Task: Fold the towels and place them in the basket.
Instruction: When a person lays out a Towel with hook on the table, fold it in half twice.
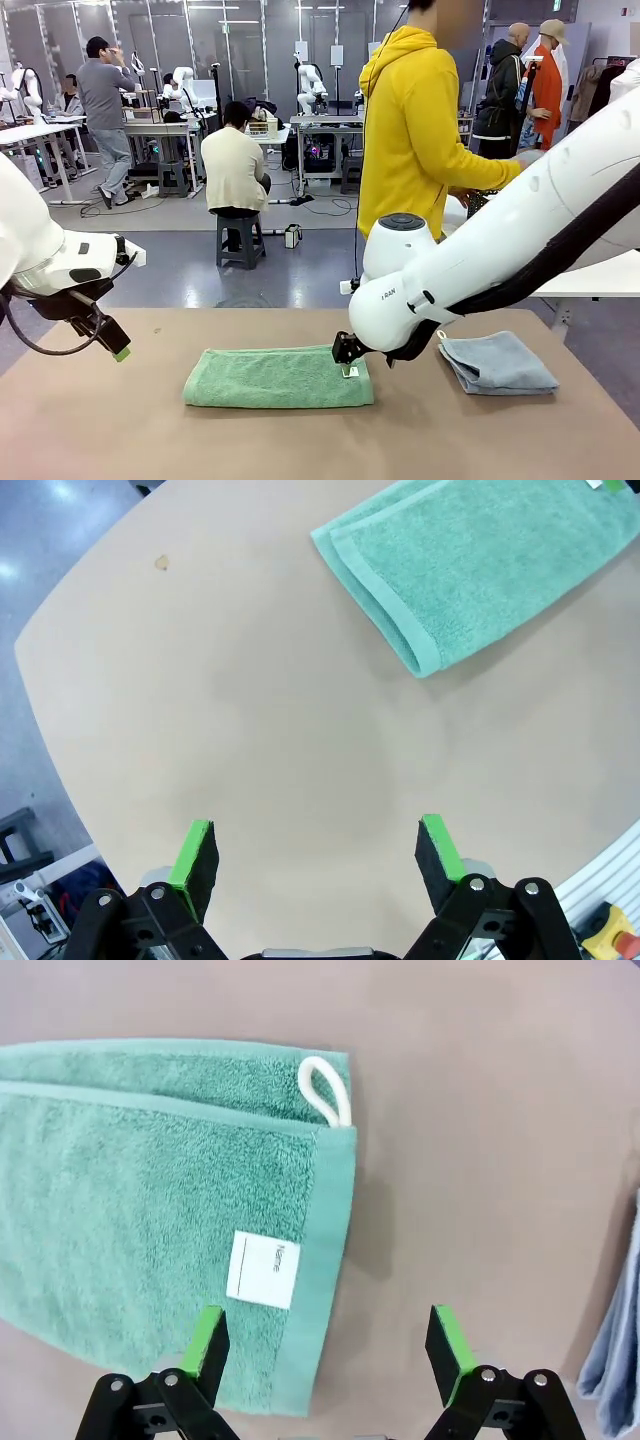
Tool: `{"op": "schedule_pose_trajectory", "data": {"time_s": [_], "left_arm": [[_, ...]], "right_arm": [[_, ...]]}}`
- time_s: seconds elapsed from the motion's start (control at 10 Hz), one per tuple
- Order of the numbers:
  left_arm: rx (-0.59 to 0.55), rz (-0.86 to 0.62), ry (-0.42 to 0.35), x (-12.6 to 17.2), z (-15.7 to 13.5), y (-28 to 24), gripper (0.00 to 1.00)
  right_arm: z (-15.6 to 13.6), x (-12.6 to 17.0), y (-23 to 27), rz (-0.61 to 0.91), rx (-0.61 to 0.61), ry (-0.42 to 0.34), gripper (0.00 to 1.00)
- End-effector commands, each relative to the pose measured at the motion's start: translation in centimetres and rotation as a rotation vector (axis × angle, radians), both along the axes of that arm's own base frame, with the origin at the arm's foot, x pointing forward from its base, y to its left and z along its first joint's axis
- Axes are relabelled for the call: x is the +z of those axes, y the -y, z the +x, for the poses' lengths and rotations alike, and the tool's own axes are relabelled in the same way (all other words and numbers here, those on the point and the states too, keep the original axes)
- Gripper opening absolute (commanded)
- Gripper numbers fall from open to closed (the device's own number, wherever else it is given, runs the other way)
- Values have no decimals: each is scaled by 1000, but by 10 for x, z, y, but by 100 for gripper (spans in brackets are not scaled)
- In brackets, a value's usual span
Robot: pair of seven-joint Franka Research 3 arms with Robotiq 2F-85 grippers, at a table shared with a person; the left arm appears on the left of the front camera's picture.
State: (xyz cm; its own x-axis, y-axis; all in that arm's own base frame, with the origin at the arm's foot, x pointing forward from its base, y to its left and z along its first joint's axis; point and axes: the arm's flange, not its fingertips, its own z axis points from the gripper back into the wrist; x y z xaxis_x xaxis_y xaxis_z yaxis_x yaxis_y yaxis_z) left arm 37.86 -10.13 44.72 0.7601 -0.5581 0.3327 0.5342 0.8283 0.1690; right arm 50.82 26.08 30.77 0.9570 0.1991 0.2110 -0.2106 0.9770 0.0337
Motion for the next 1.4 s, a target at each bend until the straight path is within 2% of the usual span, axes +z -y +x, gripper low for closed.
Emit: {"op": "schedule_pose_trajectory", "data": {"time_s": [0.0, 0.6, 0.7, 0.8, 0.9, 1.0, 1.1, 1.3], "left_arm": [[5, 7, 4, 1, 0, 1, 100], [5, 7, 4, 1, 0, 1, 100], [5, 7, 4, 1, 0, 1, 100], [5, 7, 4, 1, 0, 1, 100], [5, 7, 4, 1, 0, 1, 100], [5, 7, 4, 1, 0, 1, 100], [5, 7, 4, 1, 0, 1, 100], [5, 7, 4, 1, 0, 1, 100]], "right_arm": [[9, -10, -19, -21, -75, 26, 100], [19, -21, -23, -20, -118, 2, 100], [20, -22, -23, -15, -123, -4, 87], [21, -22, -23, -14, -123, -5, 67], [22, -23, -22, -8, -128, -13, 27], [22, -23, -21, -6, -131, -16, 7], [22, -24, -21, 3, -135, -20, 0], [23, -24, -21, 14, -137, -30, 0]]}}
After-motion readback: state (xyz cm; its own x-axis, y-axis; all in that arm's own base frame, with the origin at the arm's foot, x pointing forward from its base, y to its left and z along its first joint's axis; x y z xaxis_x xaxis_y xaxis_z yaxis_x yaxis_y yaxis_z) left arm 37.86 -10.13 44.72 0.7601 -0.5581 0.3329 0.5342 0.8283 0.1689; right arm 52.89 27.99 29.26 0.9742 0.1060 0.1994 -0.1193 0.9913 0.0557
